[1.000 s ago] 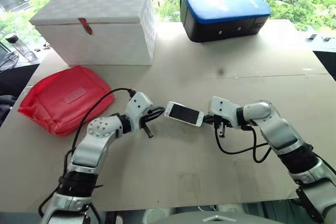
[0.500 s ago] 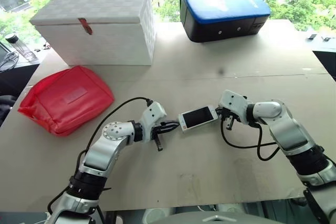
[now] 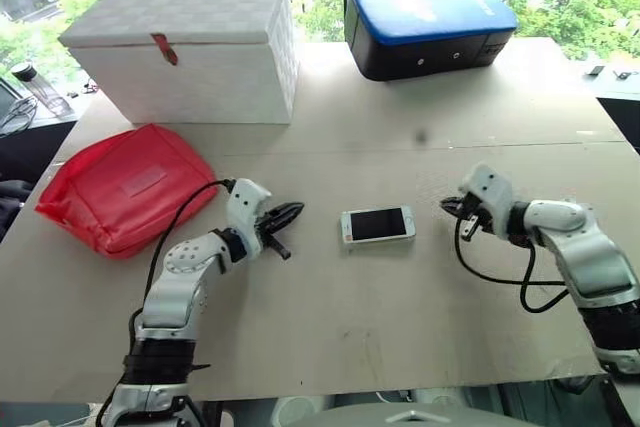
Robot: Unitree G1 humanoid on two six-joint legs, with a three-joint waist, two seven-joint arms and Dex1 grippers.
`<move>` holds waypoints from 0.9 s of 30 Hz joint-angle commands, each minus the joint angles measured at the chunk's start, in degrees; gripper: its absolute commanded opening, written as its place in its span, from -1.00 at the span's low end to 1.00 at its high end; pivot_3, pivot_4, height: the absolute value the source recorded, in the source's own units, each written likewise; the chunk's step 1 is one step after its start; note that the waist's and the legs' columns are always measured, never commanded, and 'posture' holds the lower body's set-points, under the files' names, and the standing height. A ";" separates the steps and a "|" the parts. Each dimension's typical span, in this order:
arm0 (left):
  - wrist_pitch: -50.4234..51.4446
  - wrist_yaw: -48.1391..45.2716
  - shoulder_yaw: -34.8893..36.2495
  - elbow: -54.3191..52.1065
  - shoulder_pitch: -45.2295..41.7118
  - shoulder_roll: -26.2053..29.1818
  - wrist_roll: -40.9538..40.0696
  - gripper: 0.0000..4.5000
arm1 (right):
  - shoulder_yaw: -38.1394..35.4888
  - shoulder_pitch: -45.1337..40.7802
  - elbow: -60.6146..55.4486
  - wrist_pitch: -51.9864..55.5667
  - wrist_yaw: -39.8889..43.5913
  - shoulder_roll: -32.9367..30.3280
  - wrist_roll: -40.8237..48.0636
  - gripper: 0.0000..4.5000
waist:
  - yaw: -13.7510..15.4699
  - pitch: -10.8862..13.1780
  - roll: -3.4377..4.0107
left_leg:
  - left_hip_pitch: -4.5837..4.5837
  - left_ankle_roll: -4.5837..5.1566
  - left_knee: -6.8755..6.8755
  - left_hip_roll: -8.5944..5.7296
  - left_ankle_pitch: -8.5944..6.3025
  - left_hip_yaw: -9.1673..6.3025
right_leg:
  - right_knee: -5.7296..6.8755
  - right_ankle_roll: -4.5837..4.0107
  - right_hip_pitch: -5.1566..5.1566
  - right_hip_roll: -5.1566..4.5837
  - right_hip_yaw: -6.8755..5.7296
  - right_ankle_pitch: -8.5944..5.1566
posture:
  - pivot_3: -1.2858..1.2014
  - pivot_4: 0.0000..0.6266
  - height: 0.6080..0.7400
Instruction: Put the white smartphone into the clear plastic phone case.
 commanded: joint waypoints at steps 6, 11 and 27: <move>5.72 -6.99 -11.41 -1.61 -4.43 -1.18 -1.42 -0.96 | -1.55 -2.11 -5.88 6.41 1.99 2.89 12.64 -1.00 | -0.64 0.00 0.00 | 0.01 0.01 0.00 0.01 0.00 0.05 | 0.02 0.00 0.01 0.03 0.06 0.00 | 0.03 -0.52 1.00; 3.28 -7.59 -16.69 2.07 -4.91 -1.78 2.52 -0.96 | 4.44 -4.47 -4.60 6.47 0.91 4.09 11.94 -1.00 | -0.45 -0.01 -0.01 | 0.03 0.00 0.01 0.01 0.00 0.04 | 0.03 0.00 0.02 0.03 0.04 0.00 | 0.03 -0.52 1.00; 3.30 -2.78 -19.05 2.70 -4.50 -3.28 6.10 -0.96 | 26.83 -14.61 20.53 14.06 3.65 1.71 1.67 -1.00 | -0.31 -1.03 -0.35 | 1.10 0.28 0.02 0.01 -0.16 -0.02 | -0.02 0.02 1.09 0.03 -0.03 -0.03 | 0.03 -0.52 1.00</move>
